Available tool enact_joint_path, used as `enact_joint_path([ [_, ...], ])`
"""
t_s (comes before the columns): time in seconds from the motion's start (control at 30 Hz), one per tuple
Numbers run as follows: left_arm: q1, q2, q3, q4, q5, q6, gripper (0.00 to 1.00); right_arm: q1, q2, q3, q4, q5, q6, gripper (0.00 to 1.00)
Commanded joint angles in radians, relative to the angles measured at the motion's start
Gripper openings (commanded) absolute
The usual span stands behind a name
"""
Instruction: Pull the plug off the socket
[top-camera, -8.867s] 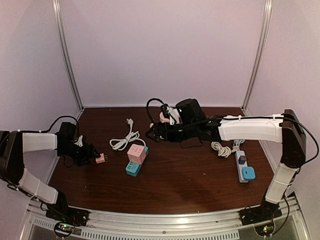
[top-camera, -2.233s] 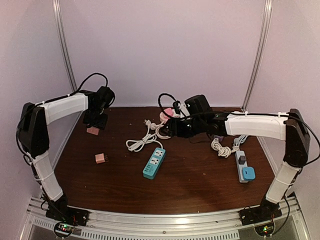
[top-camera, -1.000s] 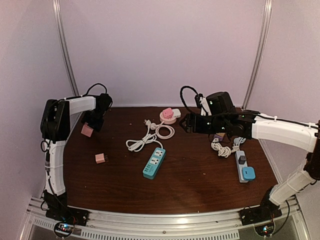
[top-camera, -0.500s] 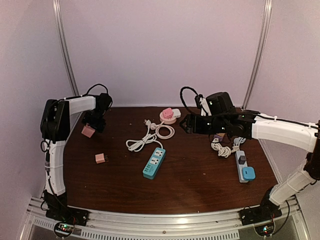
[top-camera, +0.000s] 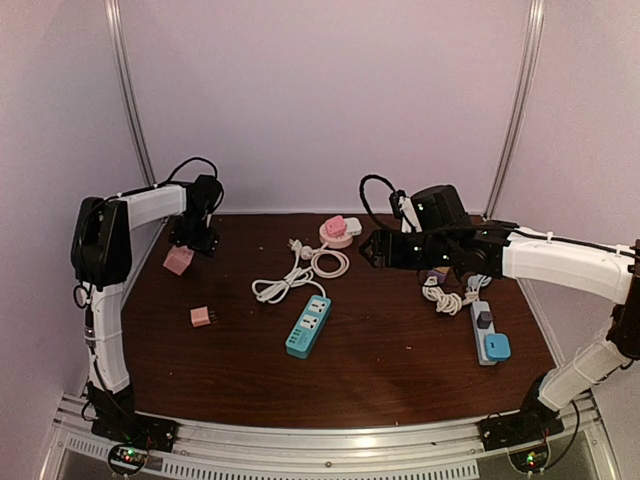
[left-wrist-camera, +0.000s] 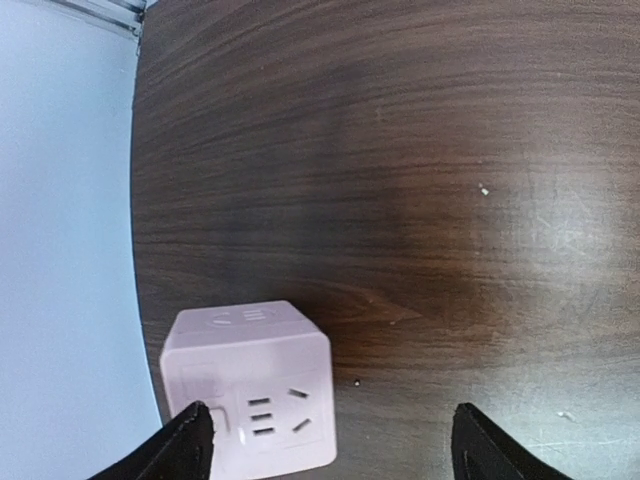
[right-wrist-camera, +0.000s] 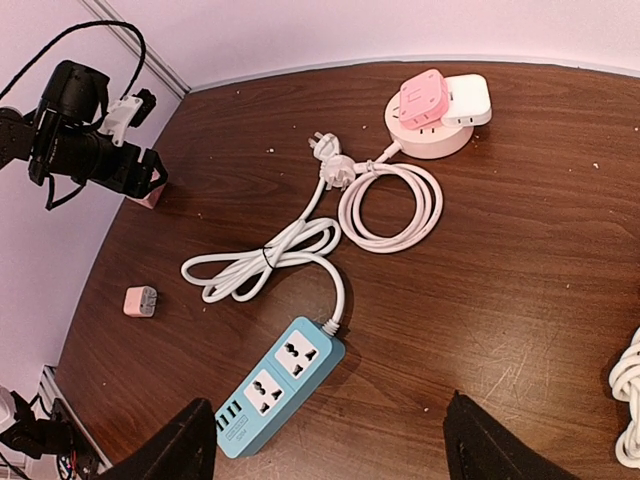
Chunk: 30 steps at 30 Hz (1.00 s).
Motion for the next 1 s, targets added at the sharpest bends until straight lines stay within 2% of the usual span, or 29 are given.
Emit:
enact_joint_path([
  [0.0,-0.008,-0.039,-0.027,0.035,0.078,-0.029,0.84,-0.005,-0.003,-0.018,-0.003,0.019,0.003,0.79],
  [0.17,-0.008,-0.054,-0.036,0.044,0.077,-0.041,0.83,-0.005,-0.007,-0.027,-0.001,0.022,0.007,0.79],
  [0.3,-0.003,-0.09,-0.046,0.055,0.001,-0.076,0.84,-0.005,-0.008,-0.028,-0.004,0.022,0.01,0.79],
  [0.53,0.045,-0.151,-0.083,0.079,-0.005,-0.127,0.84,-0.005,-0.007,-0.036,-0.007,0.025,0.016,0.79],
  [0.8,0.125,-0.153,-0.142,0.119,0.103,-0.156,0.74,-0.005,0.01,-0.029,-0.007,0.018,0.02,0.79],
  [0.97,0.136,-0.151,-0.184,0.155,0.15,-0.153,0.62,-0.004,0.019,-0.029,-0.005,0.013,0.021,0.79],
])
